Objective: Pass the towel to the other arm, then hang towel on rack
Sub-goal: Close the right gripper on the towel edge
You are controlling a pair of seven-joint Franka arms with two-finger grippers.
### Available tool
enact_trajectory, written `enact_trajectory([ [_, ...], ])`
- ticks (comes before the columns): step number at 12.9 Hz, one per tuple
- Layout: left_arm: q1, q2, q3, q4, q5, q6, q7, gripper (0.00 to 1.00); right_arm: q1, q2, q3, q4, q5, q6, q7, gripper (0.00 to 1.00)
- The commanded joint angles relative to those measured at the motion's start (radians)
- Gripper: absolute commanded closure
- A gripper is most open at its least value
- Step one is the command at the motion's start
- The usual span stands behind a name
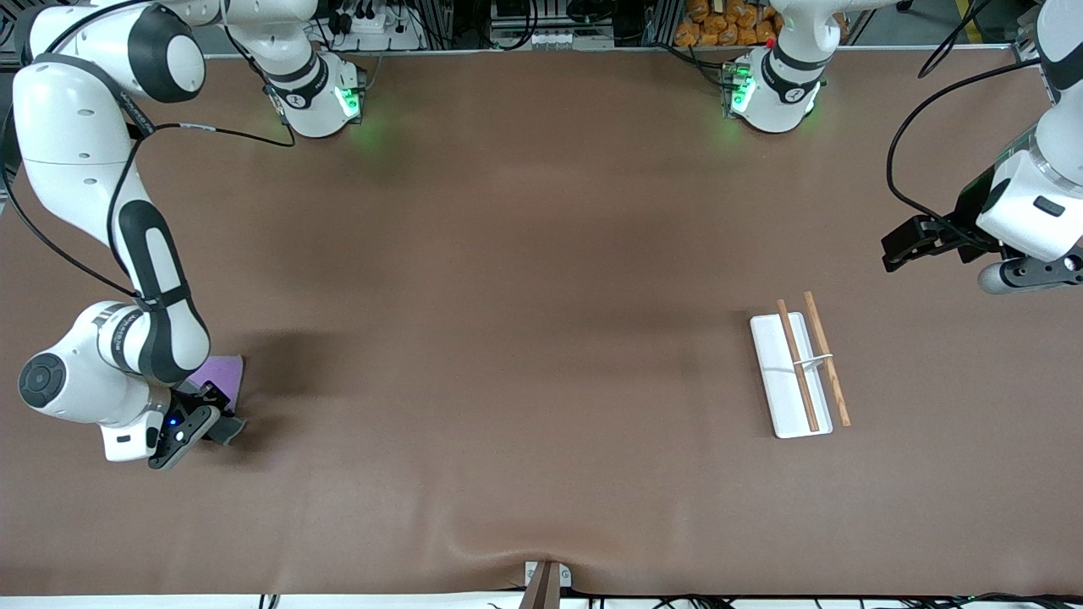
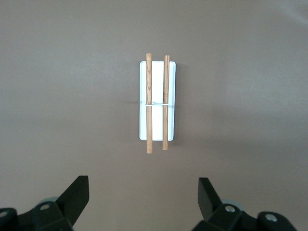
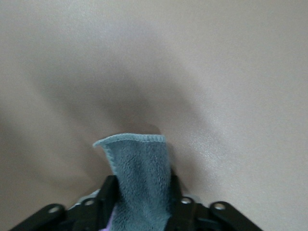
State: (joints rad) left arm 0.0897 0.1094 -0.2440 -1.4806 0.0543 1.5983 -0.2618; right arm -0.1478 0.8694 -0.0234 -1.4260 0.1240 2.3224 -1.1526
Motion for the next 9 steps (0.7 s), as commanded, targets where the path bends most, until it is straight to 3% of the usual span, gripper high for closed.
enact_trajectory([
  [1, 0.001, -0.004, 0.0, -0.004, -0.008, 0.011, 0.007, 0.0, -0.006, 0.011, 0.005, -0.004, 0.029, -0.018, -0.029, 1.0],
  [4, 0.001, -0.004, 0.0, -0.004, -0.008, 0.011, 0.007, 0.0, -0.009, 0.004, 0.006, 0.001, 0.035, -0.069, -0.021, 1.0],
  [9, -0.03, -0.004, 0.0, 0.003, -0.011, 0.014, -0.028, 0.0, 0.008, -0.045, 0.011, 0.107, 0.063, -0.299, 0.057, 1.0],
])
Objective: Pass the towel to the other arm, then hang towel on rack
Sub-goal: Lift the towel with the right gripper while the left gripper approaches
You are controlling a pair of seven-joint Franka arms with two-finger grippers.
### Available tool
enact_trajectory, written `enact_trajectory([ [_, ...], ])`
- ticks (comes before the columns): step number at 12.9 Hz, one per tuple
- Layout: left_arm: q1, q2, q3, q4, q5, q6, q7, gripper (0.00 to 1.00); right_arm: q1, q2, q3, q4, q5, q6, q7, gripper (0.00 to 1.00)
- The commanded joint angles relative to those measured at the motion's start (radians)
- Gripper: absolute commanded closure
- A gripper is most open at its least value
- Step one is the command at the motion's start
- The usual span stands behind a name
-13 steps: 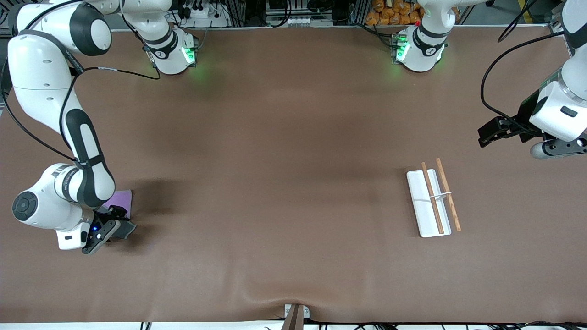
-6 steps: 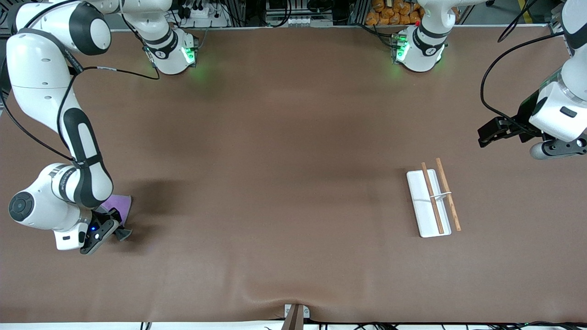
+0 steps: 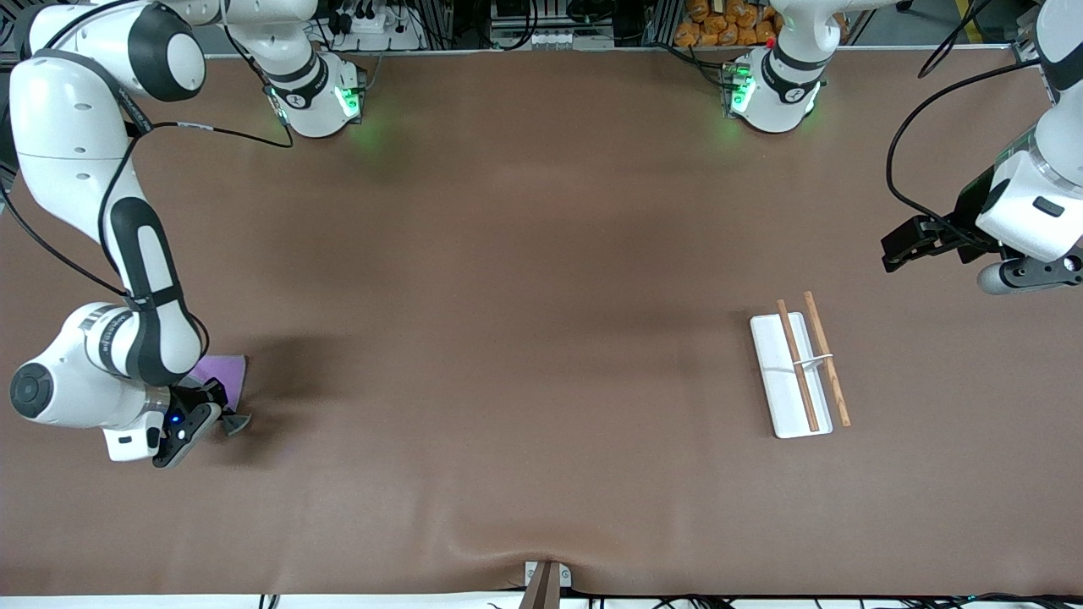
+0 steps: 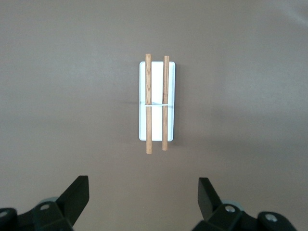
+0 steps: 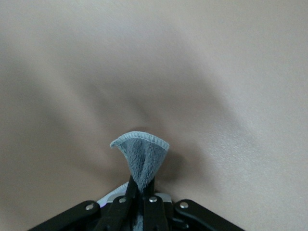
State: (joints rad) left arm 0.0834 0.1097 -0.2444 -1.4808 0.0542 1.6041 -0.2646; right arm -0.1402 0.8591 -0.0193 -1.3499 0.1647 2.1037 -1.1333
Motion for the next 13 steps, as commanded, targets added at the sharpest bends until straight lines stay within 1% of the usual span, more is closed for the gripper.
enact_trajectory([
  [1, -0.028, -0.004, 0.0, 0.004, -0.011, 0.014, -0.054, 0.0, 0.013, -0.044, 0.006, 0.049, 0.021, -0.124, 0.07, 1.0],
  [3, -0.054, -0.004, 0.0, 0.005, -0.011, 0.019, -0.094, 0.0, 0.051, -0.086, 0.004, 0.077, 0.016, -0.218, 0.156, 1.0],
  [5, -0.06, -0.004, -0.001, 0.007, -0.013, 0.029, -0.131, 0.0, 0.105, -0.138, 0.006, 0.09, 0.019, -0.267, 0.22, 1.0],
  [8, -0.079, 0.008, -0.001, 0.007, -0.095, 0.063, -0.209, 0.0, 0.22, -0.196, 0.012, 0.092, 0.027, -0.269, 0.3, 1.0],
  [9, -0.086, 0.011, -0.003, 0.007, -0.117, 0.086, -0.235, 0.0, 0.263, -0.21, 0.022, 0.095, 0.056, -0.272, 0.343, 1.0],
  [10, -0.109, 0.016, -0.003, 0.007, -0.123, 0.105, -0.272, 0.0, 0.304, -0.212, 0.027, 0.11, 0.082, -0.271, 0.406, 1.0],
  [11, -0.123, 0.024, -0.004, 0.01, -0.125, 0.121, -0.31, 0.0, 0.338, -0.212, 0.033, 0.126, 0.09, -0.271, 0.473, 1.0],
  [13, -0.152, 0.041, -0.006, 0.01, -0.178, 0.155, -0.398, 0.0, 0.387, -0.212, 0.068, 0.156, 0.093, -0.269, 0.603, 1.0],
])
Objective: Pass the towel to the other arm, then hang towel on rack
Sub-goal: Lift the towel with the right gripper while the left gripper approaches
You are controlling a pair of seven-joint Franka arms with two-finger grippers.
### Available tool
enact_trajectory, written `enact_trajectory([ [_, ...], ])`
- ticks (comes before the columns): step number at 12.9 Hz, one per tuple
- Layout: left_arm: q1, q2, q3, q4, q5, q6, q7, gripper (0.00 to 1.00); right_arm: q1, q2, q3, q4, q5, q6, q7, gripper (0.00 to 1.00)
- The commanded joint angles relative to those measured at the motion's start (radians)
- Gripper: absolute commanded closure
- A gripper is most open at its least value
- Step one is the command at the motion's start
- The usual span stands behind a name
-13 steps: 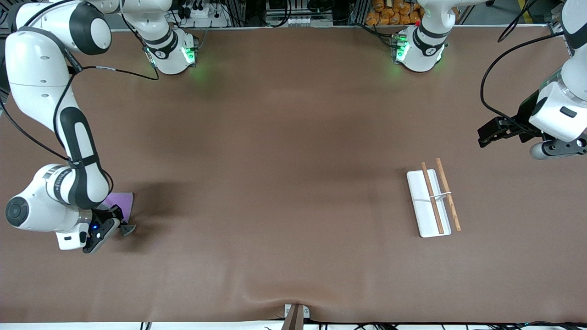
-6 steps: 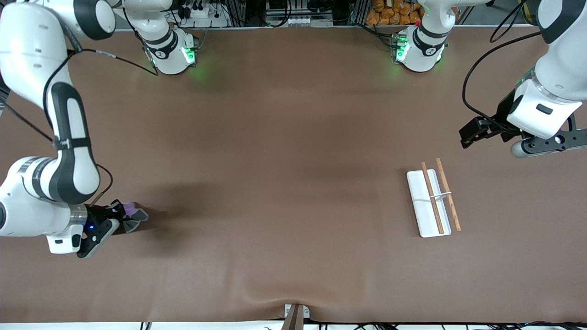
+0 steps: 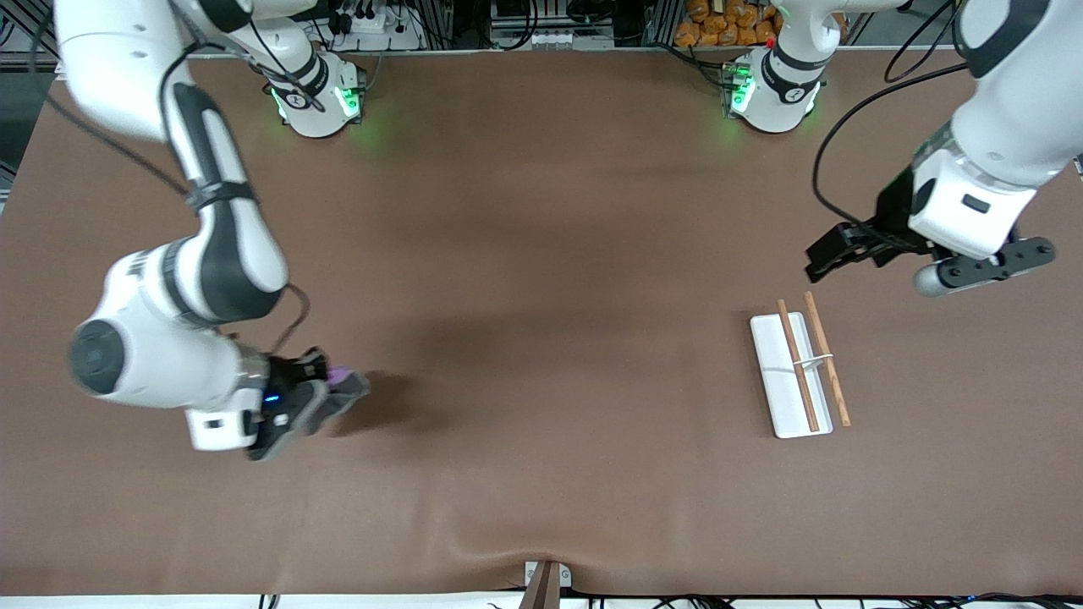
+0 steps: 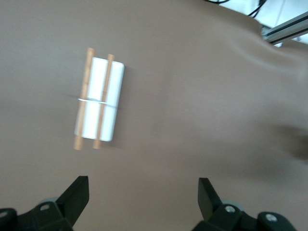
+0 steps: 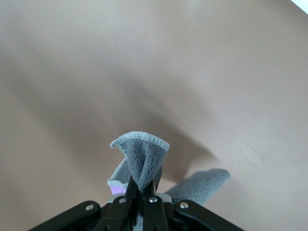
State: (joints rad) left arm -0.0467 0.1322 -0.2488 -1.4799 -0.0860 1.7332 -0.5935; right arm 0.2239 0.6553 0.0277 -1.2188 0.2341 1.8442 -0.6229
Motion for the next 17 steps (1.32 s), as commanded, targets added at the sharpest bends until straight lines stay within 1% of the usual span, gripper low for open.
enact_trajectory([
  [1, -0.028, 0.026, -0.001, 0.006, -0.055, 0.038, -0.087, 0.0, 0.032, -0.008, 0.052, 0.041, 0.024, -0.008, 0.156, 1.0],
  [4, -0.055, 0.053, -0.003, 0.004, -0.078, 0.04, -0.133, 0.0, 0.035, -0.006, 0.187, 0.076, 0.021, -0.002, 0.375, 1.0],
  [5, -0.055, 0.055, -0.003, 0.006, -0.124, 0.04, -0.143, 0.0, 0.037, -0.006, 0.226, 0.082, 0.021, -0.002, 0.431, 1.0],
  [7, -0.053, 0.075, -0.003, 0.006, -0.251, 0.04, -0.149, 0.0, 0.037, -0.008, 0.299, 0.085, 0.021, 0.009, 0.523, 1.0],
  [9, -0.055, 0.099, -0.003, 0.009, -0.32, 0.043, -0.15, 0.0, 0.037, -0.009, 0.363, 0.102, 0.021, 0.036, 0.607, 1.0],
  [10, -0.052, 0.115, -0.003, 0.004, -0.372, 0.043, -0.153, 0.06, 0.043, -0.009, 0.395, 0.105, 0.021, 0.076, 0.652, 1.0],
  [11, -0.05, 0.136, -0.003, 0.001, -0.423, 0.043, -0.17, 0.11, 0.051, -0.009, 0.414, 0.107, 0.019, 0.122, 0.693, 1.0],
  [12, -0.055, 0.144, -0.003, 0.003, -0.452, 0.043, -0.198, 0.13, 0.072, -0.011, 0.417, 0.108, 0.019, 0.154, 0.731, 1.0],
  [14, -0.055, 0.165, -0.001, 0.004, -0.544, 0.064, -0.271, 0.22, 0.109, -0.013, 0.417, 0.11, 0.019, 0.193, 0.794, 1.0],
  [17, -0.045, 0.178, -0.001, 0.007, -0.681, 0.068, -0.305, 0.33, 0.158, -0.023, 0.416, 0.116, 0.014, 0.245, 0.894, 1.0],
])
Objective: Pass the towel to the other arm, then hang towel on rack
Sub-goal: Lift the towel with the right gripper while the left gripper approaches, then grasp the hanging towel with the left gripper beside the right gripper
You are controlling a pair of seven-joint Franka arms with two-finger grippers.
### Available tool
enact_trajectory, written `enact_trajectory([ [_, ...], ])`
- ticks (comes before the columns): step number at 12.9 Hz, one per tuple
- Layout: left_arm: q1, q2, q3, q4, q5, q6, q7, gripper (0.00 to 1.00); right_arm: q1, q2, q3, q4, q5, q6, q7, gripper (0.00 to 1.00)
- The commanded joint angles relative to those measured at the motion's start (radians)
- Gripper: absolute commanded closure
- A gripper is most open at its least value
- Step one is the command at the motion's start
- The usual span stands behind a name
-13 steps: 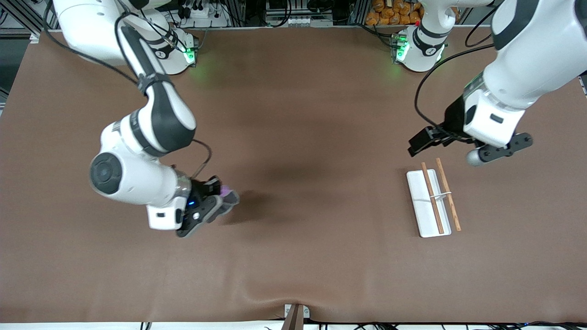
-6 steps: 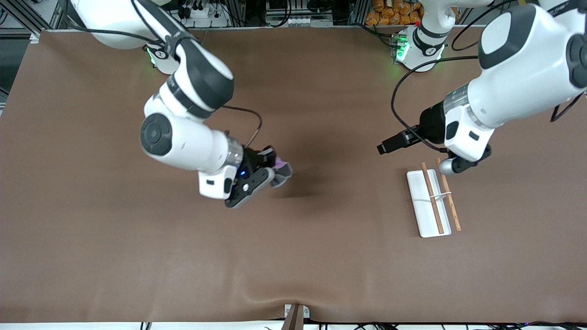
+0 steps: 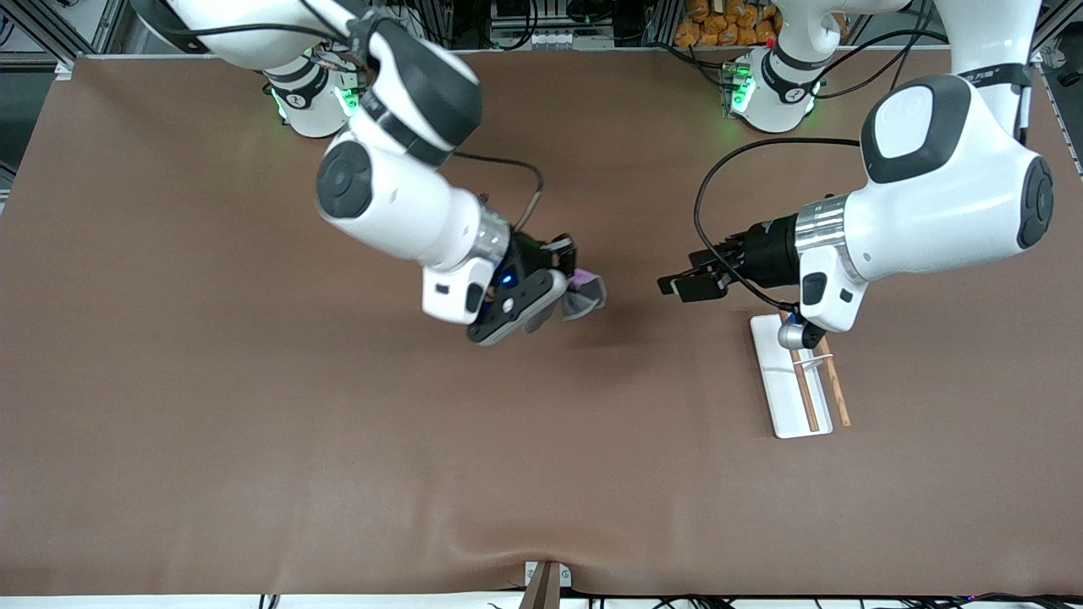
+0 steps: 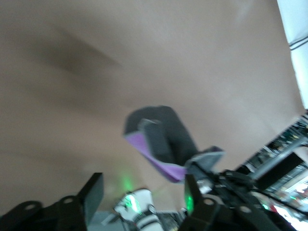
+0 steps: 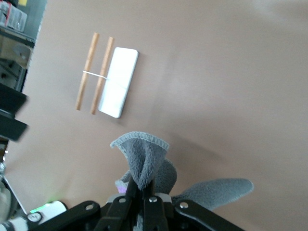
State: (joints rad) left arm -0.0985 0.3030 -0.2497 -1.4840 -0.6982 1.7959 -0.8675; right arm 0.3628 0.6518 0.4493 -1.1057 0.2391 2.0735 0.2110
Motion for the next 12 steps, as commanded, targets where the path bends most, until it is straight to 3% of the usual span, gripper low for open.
enact_trajectory([
  [1, 0.002, 0.008, 0.001, 0.011, -0.081, 0.011, -0.021, 0.36, 0.028, -0.02, -0.006, 0.004, 0.009, 0.026, 0.076, 1.0],
  [7, -0.009, 0.028, 0.0, 0.01, -0.089, 0.097, -0.015, 0.52, 0.035, -0.038, -0.006, 0.006, 0.008, 0.028, 0.1, 1.0],
  [12, -0.026, 0.038, -0.002, 0.013, -0.104, 0.125, -0.021, 0.49, 0.035, -0.04, -0.006, 0.006, 0.008, 0.025, 0.102, 1.0],
])
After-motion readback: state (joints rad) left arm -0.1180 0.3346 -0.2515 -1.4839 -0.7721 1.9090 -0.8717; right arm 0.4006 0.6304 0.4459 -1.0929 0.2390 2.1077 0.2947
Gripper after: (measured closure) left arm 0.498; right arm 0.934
